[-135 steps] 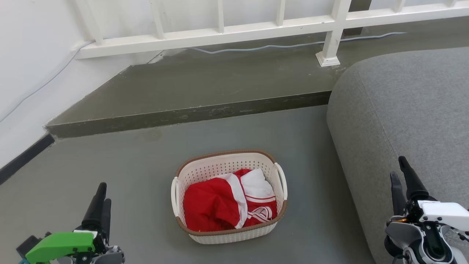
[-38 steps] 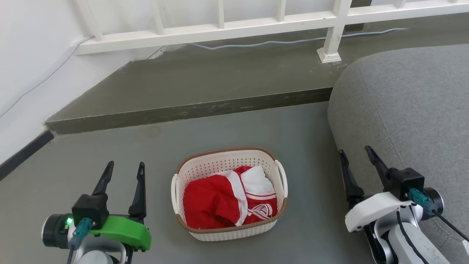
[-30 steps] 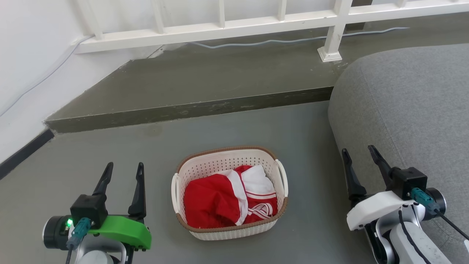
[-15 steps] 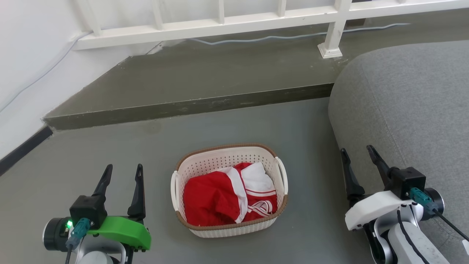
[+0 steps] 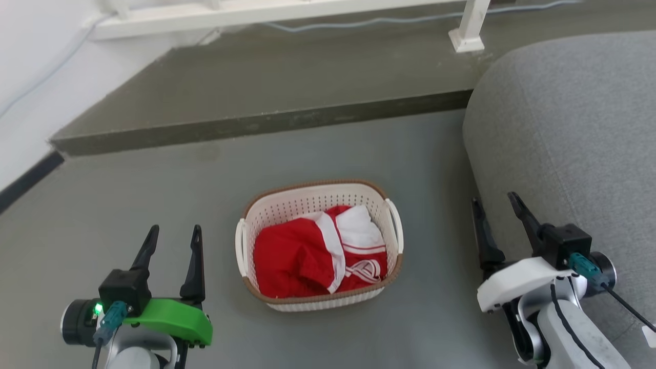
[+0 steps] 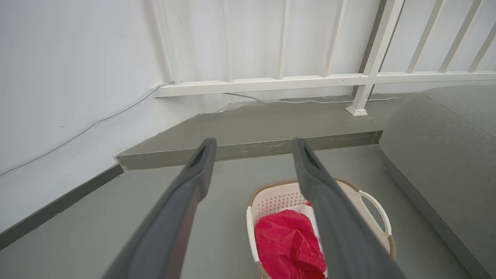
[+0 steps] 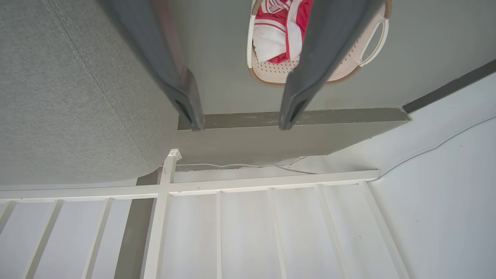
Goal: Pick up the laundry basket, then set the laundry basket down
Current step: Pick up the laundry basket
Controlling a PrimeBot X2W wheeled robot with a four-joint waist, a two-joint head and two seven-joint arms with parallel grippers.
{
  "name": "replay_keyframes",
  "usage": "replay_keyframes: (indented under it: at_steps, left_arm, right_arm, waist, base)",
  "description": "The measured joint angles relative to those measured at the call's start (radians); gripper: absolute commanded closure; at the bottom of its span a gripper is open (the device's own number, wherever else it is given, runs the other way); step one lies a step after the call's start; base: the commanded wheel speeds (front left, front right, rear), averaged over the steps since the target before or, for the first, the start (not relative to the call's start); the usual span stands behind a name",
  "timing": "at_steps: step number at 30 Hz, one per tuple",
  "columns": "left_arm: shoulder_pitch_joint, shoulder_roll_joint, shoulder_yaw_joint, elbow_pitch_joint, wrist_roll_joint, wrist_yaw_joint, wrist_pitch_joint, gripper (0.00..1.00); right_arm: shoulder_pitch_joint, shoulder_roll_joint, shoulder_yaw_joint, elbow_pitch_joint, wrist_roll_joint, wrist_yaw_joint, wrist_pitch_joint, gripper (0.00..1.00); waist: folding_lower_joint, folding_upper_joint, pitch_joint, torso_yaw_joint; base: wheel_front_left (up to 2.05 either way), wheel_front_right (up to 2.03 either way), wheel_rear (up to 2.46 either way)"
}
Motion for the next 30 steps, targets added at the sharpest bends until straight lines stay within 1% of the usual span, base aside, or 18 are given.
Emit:
replay_keyframes:
  at_steps: [11, 16, 19, 30]
  left_arm:
    - [-0.044, 0.000, -0.001, -0.012, -0.001, -0.008, 0.002, 0.00]
    - [-0.080, 0.002, 0.001, -0.012, -0.002, -0.011, 0.002, 0.00]
    - [-0.095, 0.007, 0.002, -0.011, 0.001, -0.012, 0.002, 0.00]
    - [-0.183, 0.009, 0.010, 0.003, -0.001, -0.029, 0.002, 0.00]
  right_arm:
    - [-0.060, 0.015, 0.002, -0.004, -0.014, 0.000, 0.000, 0.00]
    - [-0.098, 0.023, 0.002, -0.004, -0.022, 0.000, 0.000, 0.00]
    - [-0.111, 0.025, 0.002, -0.003, -0.022, -0.001, 0.000, 0.00]
    - [-0.187, 0.049, 0.005, 0.021, -0.026, -0.007, 0.002, 0.00]
  waist:
    - [0.0000, 0.0000, 0.108, 0.002]
    - [0.0000, 0.0000, 0.180, 0.000]
    - [0.0000, 0.0000, 0.206, 0.000]
    - [0.0001, 0.0000, 0.347, -0.009]
  base:
    - [0.00, 0.00, 0.00]
    - [0.00, 0.00, 0.00]
    - [0.00, 0.00, 0.00]
    - [0.00, 0.00, 0.00]
